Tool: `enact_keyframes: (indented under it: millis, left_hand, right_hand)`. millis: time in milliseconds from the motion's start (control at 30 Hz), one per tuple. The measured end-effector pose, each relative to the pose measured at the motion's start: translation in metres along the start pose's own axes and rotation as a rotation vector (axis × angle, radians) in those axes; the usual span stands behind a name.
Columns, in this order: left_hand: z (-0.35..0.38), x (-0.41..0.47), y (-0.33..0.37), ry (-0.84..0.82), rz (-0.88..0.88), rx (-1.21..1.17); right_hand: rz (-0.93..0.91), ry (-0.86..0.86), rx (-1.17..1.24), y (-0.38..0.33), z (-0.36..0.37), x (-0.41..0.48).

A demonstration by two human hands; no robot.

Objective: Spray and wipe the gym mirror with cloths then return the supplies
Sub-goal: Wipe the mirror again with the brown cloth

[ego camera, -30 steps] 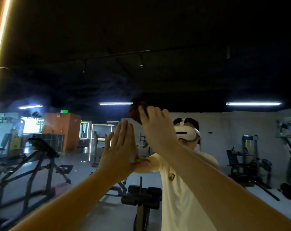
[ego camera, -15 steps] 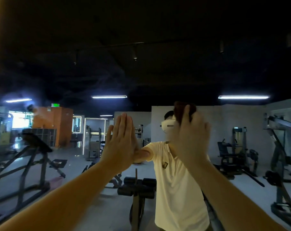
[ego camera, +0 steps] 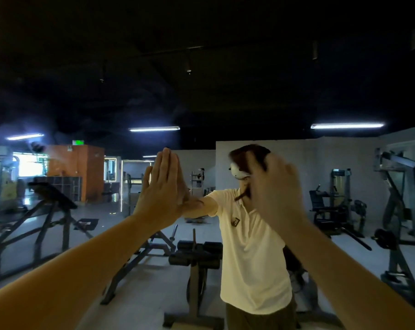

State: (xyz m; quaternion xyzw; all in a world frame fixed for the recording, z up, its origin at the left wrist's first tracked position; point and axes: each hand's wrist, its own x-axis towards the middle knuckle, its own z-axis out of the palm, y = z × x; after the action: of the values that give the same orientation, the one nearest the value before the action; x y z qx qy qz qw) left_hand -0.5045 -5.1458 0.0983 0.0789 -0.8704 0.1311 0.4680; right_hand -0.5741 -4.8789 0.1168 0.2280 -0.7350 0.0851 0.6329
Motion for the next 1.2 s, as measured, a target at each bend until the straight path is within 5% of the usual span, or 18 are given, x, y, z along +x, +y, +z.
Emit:
enact_keyframes:
  millis: [100, 200, 400, 600, 767, 867, 1100, 1200]
  left_hand:
    - [0.001, -0.001, 0.001, -0.013, 0.004, 0.018]
    - [-0.002, -0.001, 0.002, -0.023, 0.001, 0.021]
    - [-0.008, -0.005, 0.003, -0.035, -0.001, -0.071]
    - [-0.010, -0.002, 0.004, -0.073, -0.036, -0.012]
    - [-0.007, -0.002, 0.003, -0.070, -0.044, 0.002]
    - [-0.010, -0.003, 0.004, -0.067, -0.034, 0.005]
    - [-0.026, -0.006, 0.011, -0.123, -0.060, 0.012]
    - [-0.032, -0.004, 0.017, -0.158, -0.109, -0.002]
  right_hand:
    - [0.214, 0.029, 0.038, 0.026, -0.007, 0.006]
    - [0.240, -0.028, 0.072, -0.004, -0.001, 0.014]
    - [-0.117, -0.114, 0.229, -0.098, 0.017, -0.011]
    - [-0.294, -0.060, 0.194, -0.055, 0.021, -0.039]
    - [0.109, 0.035, 0.092, 0.022, 0.013, -0.006]
    - [0.218, 0.064, 0.102, 0.000, 0.009, 0.012]
    - [-0.311, -0.048, 0.259, -0.075, 0.018, -0.038]
    - [-0.306, -0.083, 0.271, -0.031, 0.012, -0.057]
